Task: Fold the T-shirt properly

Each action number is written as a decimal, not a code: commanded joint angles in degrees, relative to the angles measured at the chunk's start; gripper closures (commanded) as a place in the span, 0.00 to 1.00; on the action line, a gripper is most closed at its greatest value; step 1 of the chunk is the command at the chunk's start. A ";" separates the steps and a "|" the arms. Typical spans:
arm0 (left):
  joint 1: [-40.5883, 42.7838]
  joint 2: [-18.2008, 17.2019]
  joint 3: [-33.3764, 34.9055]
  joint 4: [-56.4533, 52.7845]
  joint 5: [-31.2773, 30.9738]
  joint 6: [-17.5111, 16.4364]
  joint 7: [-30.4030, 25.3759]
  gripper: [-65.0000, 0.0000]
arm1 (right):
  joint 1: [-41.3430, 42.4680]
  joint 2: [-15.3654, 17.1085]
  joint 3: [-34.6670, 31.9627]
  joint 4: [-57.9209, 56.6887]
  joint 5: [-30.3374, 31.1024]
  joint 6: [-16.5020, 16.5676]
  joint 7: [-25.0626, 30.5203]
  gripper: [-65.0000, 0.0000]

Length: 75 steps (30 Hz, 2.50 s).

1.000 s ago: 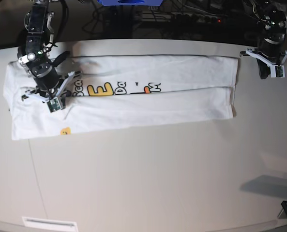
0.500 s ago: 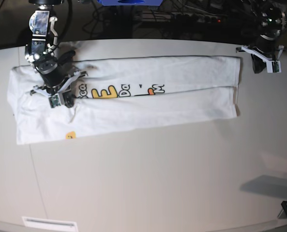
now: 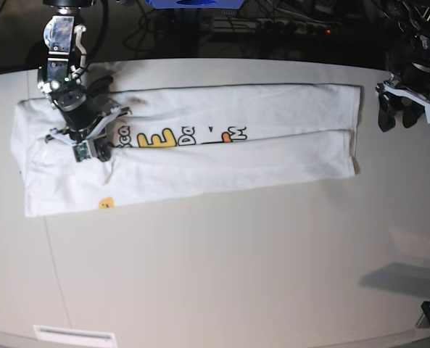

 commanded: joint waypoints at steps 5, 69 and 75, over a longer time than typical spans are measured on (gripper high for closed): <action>0.66 -2.39 0.09 -1.60 -7.23 -0.08 -0.47 0.20 | -0.89 0.17 -0.21 -1.00 -2.43 1.41 -6.47 1.00; -6.38 1.83 15.39 -15.84 -7.14 -0.08 -0.38 0.18 | -1.59 0.26 -0.21 -1.17 -2.70 1.41 -6.65 1.00; -6.38 2.09 15.39 -15.93 -7.14 -0.08 -0.47 0.20 | -1.59 0.26 -0.21 -1.17 -2.70 1.41 -6.65 1.00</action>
